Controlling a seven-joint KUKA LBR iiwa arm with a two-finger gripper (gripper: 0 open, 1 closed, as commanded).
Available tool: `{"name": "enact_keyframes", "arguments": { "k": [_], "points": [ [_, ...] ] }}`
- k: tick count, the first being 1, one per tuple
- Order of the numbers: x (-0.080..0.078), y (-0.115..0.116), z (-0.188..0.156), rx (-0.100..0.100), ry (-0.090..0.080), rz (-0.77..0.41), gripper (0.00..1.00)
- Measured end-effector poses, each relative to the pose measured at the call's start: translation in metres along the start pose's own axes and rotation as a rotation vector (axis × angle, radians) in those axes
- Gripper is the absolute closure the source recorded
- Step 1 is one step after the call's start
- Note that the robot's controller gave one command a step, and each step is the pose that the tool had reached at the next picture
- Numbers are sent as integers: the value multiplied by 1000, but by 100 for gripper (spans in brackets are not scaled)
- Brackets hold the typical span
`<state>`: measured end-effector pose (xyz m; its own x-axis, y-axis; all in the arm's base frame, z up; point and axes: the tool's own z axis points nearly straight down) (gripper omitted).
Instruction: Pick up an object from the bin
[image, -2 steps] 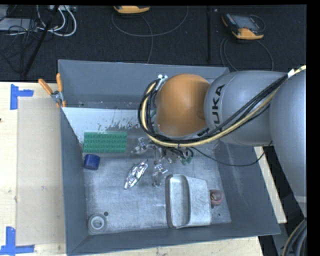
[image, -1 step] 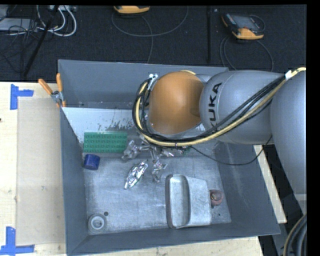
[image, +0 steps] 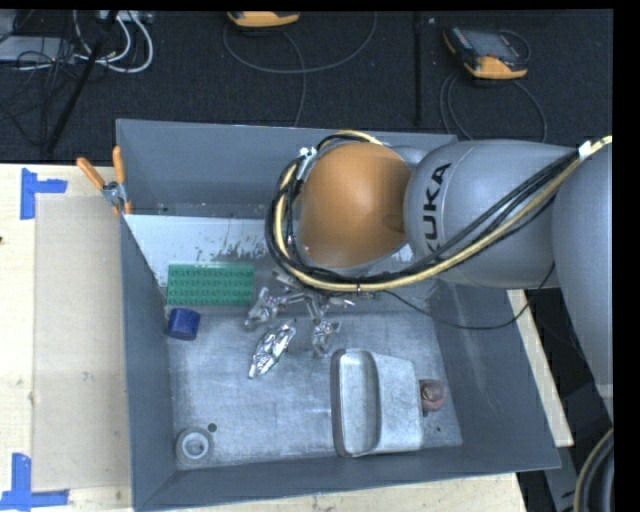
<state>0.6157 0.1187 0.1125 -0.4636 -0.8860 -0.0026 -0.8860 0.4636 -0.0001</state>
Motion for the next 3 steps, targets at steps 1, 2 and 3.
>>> {"name": "enact_keyframes", "arguments": {
  "k": [1,2,3],
  "points": [
    [1,-2,40,0,-1,-269,0],
    [-4,9,40,0,0,-617,0],
    [-5,8,38,4,-5,-611,100]
  ]
}}
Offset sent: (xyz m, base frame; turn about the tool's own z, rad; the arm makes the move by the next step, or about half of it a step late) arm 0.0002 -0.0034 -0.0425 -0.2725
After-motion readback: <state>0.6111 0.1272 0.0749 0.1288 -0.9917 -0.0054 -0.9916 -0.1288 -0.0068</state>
